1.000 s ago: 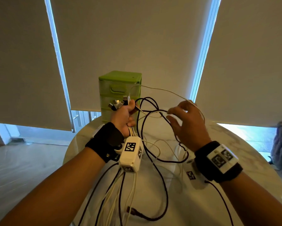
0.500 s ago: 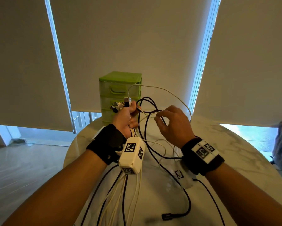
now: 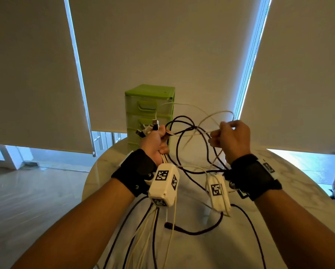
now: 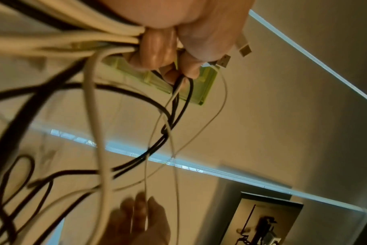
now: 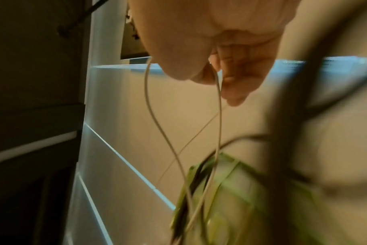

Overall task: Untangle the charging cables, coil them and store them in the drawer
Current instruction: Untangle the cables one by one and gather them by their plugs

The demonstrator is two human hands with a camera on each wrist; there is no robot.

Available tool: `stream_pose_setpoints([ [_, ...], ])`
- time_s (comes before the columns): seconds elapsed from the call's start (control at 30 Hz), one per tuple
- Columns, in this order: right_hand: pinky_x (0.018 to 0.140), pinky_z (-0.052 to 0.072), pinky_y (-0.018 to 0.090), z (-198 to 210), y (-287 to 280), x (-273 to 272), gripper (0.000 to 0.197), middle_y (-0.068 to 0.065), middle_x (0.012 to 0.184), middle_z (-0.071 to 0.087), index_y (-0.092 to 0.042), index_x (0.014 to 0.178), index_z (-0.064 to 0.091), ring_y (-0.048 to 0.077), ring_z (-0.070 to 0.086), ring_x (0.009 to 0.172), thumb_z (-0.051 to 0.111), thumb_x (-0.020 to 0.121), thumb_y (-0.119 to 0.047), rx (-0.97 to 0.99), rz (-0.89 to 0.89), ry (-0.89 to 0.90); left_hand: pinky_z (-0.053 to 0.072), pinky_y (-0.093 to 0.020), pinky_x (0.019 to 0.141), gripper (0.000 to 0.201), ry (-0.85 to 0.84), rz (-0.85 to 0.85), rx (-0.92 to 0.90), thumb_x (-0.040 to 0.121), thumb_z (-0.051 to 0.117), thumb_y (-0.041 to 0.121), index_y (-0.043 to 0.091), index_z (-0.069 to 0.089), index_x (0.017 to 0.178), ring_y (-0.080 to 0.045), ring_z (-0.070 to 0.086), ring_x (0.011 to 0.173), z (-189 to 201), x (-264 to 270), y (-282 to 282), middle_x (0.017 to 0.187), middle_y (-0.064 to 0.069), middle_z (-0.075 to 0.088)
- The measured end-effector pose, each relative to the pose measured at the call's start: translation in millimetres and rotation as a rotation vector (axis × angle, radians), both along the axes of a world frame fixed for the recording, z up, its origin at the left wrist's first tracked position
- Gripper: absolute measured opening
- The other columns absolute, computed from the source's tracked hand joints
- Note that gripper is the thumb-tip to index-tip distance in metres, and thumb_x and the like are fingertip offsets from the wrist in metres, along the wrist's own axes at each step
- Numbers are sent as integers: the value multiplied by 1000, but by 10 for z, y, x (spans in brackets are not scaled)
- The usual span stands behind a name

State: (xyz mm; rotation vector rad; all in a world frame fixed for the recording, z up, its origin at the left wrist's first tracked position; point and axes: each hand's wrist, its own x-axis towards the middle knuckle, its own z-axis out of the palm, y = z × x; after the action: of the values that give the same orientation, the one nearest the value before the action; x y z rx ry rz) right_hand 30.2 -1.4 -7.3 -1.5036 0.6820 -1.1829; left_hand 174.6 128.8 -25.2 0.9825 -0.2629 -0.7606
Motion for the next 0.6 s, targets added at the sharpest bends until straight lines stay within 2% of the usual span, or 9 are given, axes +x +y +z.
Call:
stream_pose_setpoints([
  [0.1, 40, 41, 22, 7, -209, -85, 9, 18, 78, 58, -7, 100, 48, 23, 53, 46, 49, 91, -4, 80, -97, 31, 19, -16, 28, 30, 2, 79, 36, 101, 47, 24, 13, 52, 74, -4, 21, 27, -38, 105, 31, 48, 4, 51],
  [0.17, 37, 33, 17, 53, -424, -210, 6, 16, 80, 55, -8, 92, 52, 18, 48, 46, 57, 89, -8, 160, -104, 40, 20, -17, 30, 28, 0, 123, 67, 100, 50, 24, 13, 55, 75, -5, 22, 30, -43, 188, 85, 54, 4, 53],
  [0.2, 36, 31, 16, 66, -517, -277, 12, 14, 80, 55, -8, 89, 54, 17, 46, 48, 64, 89, -15, 210, -60, 62, 20, -18, 30, 28, -2, 140, 85, 100, 51, 24, 13, 56, 75, -5, 23, 31, -42, 215, 102, 58, 3, 52],
  [0.3, 36, 31, 16, 94, -622, -406, 21, 6, 78, 55, -10, 93, 58, 11, 44, 52, 67, 89, -28, 288, 99, 93, 21, -17, 31, 27, -5, 172, 139, 98, 54, 25, 14, 58, 75, -6, 24, 33, -61, 234, 58, 67, 2, 51],
  [0.37, 37, 34, 15, 127, -574, -443, 11, 4, 74, 54, -11, 103, 58, 7, 46, 49, 58, 95, -18, 295, 182, 13, 21, -17, 30, 27, -4, 168, 176, 98, 54, 27, 15, 57, 74, -7, 24, 38, -86, 227, -7, 69, 3, 49],
  [0.43, 39, 40, 16, 201, -475, -498, 8, 7, 69, 51, -13, 96, 60, 9, 50, 44, 53, 96, -8, 222, 298, 30, 19, -17, 30, 28, 3, 176, 203, 98, 54, 28, 16, 56, 73, -8, 21, 44, -118, 246, -29, 69, 3, 45],
  [0.47, 43, 44, 19, 239, -409, -539, 11, 9, 69, 51, -13, 91, 60, 12, 53, 45, 54, 95, -6, 136, 386, 149, 18, -17, 30, 28, 15, 190, 207, 98, 54, 27, 16, 55, 72, -8, 20, 44, -133, 265, -23, 68, 3, 43],
  [0.53, 58, 54, 27, 311, -278, -630, 5, 13, 75, 60, -15, 94, 65, 21, 61, 58, 64, 90, -11, -79, 554, 635, 17, -16, 30, 27, 32, 219, 213, 97, 56, 26, 15, 55, 72, -7, 20, 40, -150, 300, 18, 68, 3, 42],
  [0.6, 69, 58, 32, 345, -201, -695, 29, 9, 87, 68, -24, 107, 66, 24, 66, 72, 76, 80, -22, -205, 594, 1077, 18, -16, 30, 24, 15, 234, 214, 97, 57, 26, 15, 57, 75, -6, 21, 36, -140, 295, 60, 70, 3, 44],
])
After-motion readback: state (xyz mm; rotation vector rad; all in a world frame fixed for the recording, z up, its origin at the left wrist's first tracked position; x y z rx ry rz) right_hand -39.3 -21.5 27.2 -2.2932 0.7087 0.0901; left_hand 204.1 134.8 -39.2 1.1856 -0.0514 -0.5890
